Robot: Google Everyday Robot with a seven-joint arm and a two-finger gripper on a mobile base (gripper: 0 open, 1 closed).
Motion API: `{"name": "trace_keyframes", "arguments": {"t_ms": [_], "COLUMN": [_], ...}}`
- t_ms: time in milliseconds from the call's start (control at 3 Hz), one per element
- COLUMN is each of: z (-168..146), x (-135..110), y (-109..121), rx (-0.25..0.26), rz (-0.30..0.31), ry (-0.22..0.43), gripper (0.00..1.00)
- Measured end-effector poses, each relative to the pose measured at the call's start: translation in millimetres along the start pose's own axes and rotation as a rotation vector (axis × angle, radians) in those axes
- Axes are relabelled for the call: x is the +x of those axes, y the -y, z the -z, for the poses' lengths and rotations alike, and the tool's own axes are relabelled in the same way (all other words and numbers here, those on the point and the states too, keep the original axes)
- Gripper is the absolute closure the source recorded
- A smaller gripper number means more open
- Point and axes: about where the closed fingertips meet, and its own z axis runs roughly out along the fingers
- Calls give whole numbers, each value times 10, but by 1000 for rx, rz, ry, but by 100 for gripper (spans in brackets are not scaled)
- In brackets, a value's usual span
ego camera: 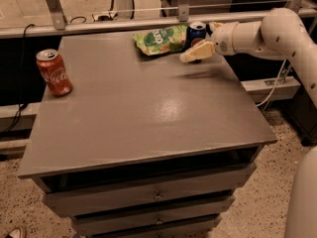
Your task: Move pepsi can near green rice chip bag
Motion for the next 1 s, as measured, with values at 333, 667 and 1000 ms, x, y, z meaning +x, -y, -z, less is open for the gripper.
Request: {"name": "trace_keyframes", "arguments": {"t_ms": [333,667,1000], "z": [415,1139,1375], "x": [-85,-255,-185], "y": [-17,-51,31], "rx": [24,78,113], "rz": [17,55,49], "ry": [11,35,29], "gripper": [0,0,0]}}
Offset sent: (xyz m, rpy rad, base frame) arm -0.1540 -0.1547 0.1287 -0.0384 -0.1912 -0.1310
